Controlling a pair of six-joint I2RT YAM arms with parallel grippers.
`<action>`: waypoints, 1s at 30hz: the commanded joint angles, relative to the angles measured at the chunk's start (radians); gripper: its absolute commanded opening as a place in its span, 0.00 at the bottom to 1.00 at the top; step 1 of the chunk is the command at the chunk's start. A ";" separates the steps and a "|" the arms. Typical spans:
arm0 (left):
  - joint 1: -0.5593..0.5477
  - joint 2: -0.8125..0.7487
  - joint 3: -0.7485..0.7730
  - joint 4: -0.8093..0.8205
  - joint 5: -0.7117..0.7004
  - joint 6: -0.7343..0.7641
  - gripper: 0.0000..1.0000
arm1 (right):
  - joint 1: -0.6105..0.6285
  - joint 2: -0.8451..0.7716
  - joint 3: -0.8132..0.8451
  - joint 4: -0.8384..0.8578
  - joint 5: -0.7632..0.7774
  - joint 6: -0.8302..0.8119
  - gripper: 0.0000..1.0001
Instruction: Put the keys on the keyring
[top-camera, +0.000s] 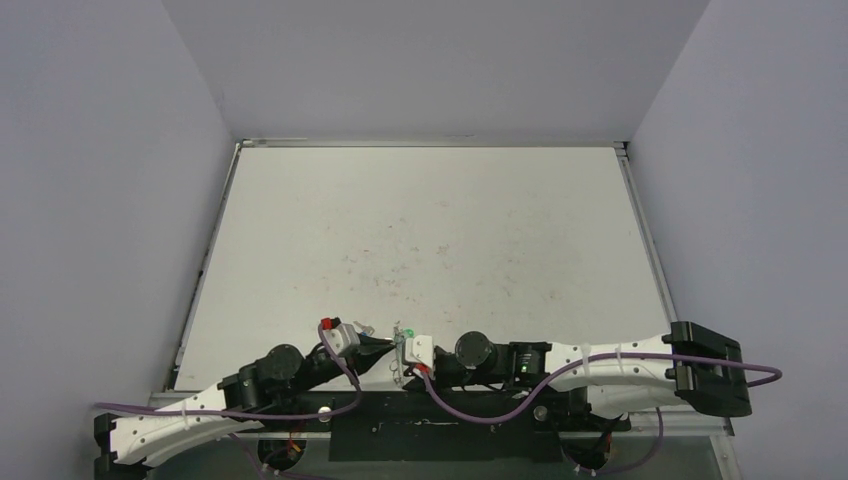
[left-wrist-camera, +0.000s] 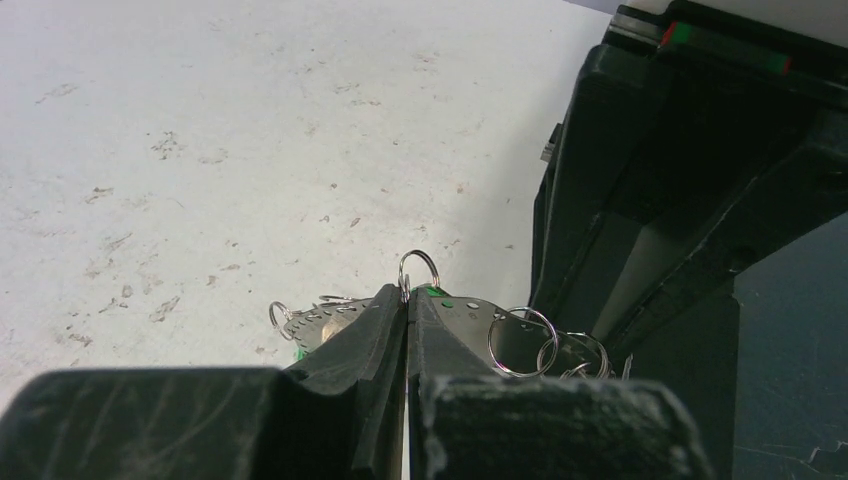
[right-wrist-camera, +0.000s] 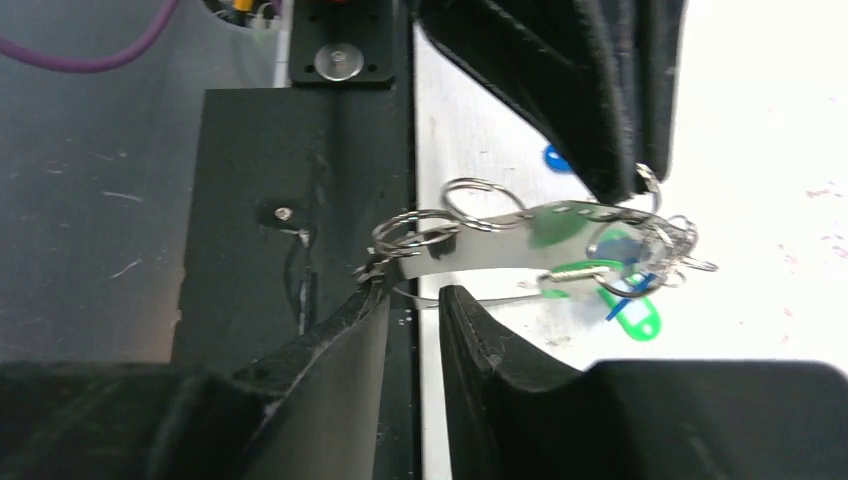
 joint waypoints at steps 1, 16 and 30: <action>0.001 -0.033 0.011 -0.041 0.001 -0.017 0.00 | 0.005 -0.050 0.049 0.022 0.109 -0.048 0.29; 0.001 -0.051 -0.038 0.026 0.095 0.069 0.00 | -0.250 -0.181 0.032 0.018 -0.097 -0.143 0.50; 0.001 -0.048 -0.021 0.016 0.109 0.089 0.00 | -0.265 -0.022 0.105 0.074 -0.329 -0.153 0.50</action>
